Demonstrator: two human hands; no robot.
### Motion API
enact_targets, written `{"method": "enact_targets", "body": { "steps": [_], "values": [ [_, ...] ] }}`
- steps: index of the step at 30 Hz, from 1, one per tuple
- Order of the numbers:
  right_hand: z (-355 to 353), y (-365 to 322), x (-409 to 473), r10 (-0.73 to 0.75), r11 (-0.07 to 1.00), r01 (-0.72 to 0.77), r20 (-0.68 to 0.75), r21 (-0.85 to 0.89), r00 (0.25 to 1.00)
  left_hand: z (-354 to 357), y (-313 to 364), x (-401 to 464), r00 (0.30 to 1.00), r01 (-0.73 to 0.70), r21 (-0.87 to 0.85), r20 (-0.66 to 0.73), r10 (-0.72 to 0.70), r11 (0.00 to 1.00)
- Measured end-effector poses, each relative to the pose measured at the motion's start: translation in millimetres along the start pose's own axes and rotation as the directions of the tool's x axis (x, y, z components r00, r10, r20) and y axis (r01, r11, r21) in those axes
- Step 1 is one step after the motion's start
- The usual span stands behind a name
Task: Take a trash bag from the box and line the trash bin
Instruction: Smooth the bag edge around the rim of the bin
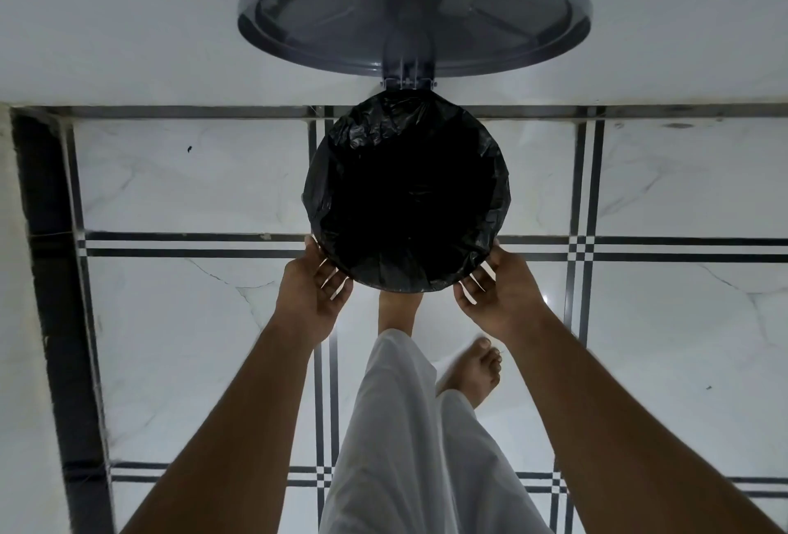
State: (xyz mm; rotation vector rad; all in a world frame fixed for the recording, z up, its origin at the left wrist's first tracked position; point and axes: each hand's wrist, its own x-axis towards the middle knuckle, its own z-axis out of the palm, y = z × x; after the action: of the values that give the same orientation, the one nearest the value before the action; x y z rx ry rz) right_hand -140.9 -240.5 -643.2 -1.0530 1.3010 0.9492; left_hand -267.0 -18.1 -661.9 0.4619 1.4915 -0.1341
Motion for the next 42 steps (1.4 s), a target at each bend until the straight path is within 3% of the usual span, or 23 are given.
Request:
{"method": "enact_targets", "body": {
  "steps": [7, 16, 22, 24, 26, 29, 31, 32, 36, 39, 42],
  "values": [
    [1, -15, 13, 0.003, 0.991, -0.017, -0.100, -0.136, 0.995, 8, 2, 2, 0.998, -0.002, 0.084, -0.064, 0.008, 0.996],
    [18, -35, 10, -0.266, 0.955, 0.227, -0.212, -0.192, 0.940, 10, 13, 0, 0.998, -0.066, 0.017, 0.002, 0.066, 0.998],
    [22, -42, 10, -0.268, 0.943, 0.217, -0.189, -0.250, 0.945, 13, 32, 19, 0.996, -0.013, 0.238, -0.083, 0.034, 0.971],
    [24, -44, 8, -0.293, 0.937, 0.242, -0.189, -0.254, 0.937, 24, 35, 20, 0.950, -0.096, 0.347, -0.246, 0.190, 0.933],
    [26, -46, 4, -0.338, 0.926, 0.284, -0.212, -0.248, 0.917, 38, 40, 15, 0.820, -0.303, 0.396, -0.356, 0.449, 0.867],
    [30, -49, 9, -0.405, 0.889, 0.340, -0.177, -0.308, 0.897, 54, 44, 5, 0.701, -0.527, 0.533, -0.167, 0.693, 0.662],
    [35, -50, 11, -0.448, 0.847, 0.362, -0.155, -0.390, 0.881, 61, 46, 6, 0.674, -0.543, 0.659, -0.027, 0.738, 0.521],
    [39, -49, 9, -0.473, 0.824, 0.371, -0.159, -0.428, 0.867, 64, 48, 8, 0.688, -0.527, 0.689, 0.001, 0.726, 0.498],
    [44, -48, 11, -0.634, 0.722, 0.482, -0.195, -0.496, 0.748, 71, 57, 19, 0.798, -0.463, 0.590, -0.048, 0.601, 0.661],
    [47, -47, 13, -0.631, 0.685, 0.482, -0.114, -0.546, 0.767, 70, 64, 22, 0.805, -0.489, 0.607, 0.037, 0.593, 0.626],
    [46, -48, 13, -0.770, 0.545, 0.544, -0.123, -0.638, 0.627, 68, 76, 20, 0.781, -0.501, 0.643, 0.046, 0.623, 0.579]
  ]
}}
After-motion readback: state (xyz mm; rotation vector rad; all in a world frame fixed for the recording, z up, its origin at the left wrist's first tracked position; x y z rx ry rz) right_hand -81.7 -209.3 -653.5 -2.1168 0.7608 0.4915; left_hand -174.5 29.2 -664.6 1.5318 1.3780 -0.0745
